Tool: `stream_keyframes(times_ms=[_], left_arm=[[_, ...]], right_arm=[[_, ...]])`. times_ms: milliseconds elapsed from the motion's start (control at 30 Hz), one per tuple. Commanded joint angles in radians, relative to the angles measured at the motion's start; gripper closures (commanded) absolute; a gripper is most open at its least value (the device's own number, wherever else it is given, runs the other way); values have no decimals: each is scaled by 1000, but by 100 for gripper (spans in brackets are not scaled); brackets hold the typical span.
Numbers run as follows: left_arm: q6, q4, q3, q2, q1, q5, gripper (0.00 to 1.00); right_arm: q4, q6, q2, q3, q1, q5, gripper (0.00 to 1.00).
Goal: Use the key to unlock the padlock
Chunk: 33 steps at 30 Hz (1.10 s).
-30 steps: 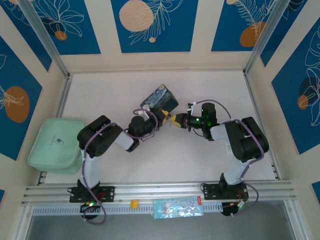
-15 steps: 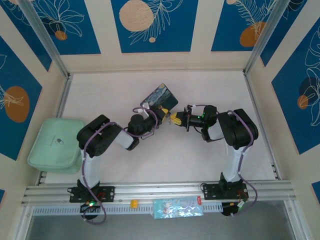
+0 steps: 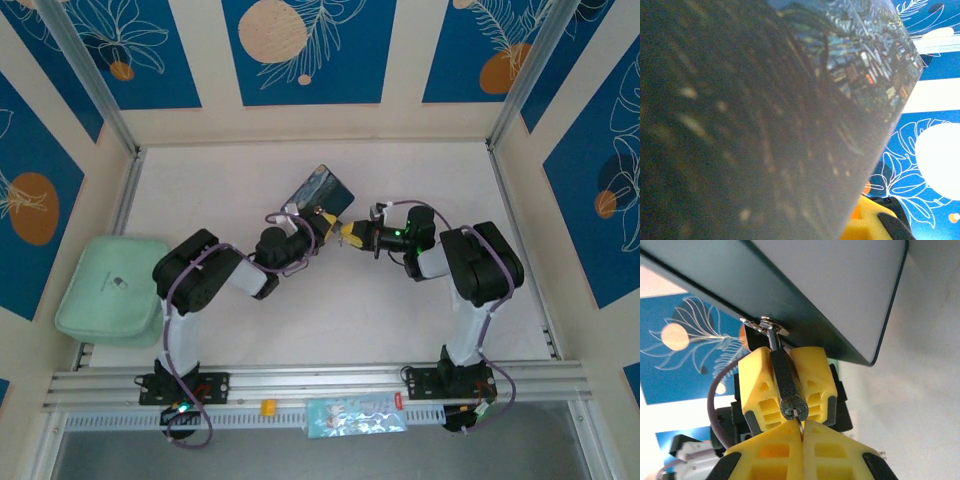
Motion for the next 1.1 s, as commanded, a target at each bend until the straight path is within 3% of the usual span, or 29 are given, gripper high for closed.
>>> stream_keyframes(times_ms=[0, 200, 567, 867, 1067], left_arm=[[-38, 58, -14, -39, -65, 131, 100], [-69, 58, -14, -44, -71, 134, 100], [-88, 29, 20, -56, -90, 187, 100], [-60, -34, 4, -85, -86, 254, 100], [-2, -124, 37, -95, -77, 349, 100]], right_arm=[[-142, -297, -61, 72, 26, 61, 100], [-253, -519, -72, 123, 28, 27, 100], [-179, -575, -11, 166, 33, 19, 100], [-473, -795, -69, 219, 15, 20, 100], [-558, -736, -56, 255, -11, 3, 100]])
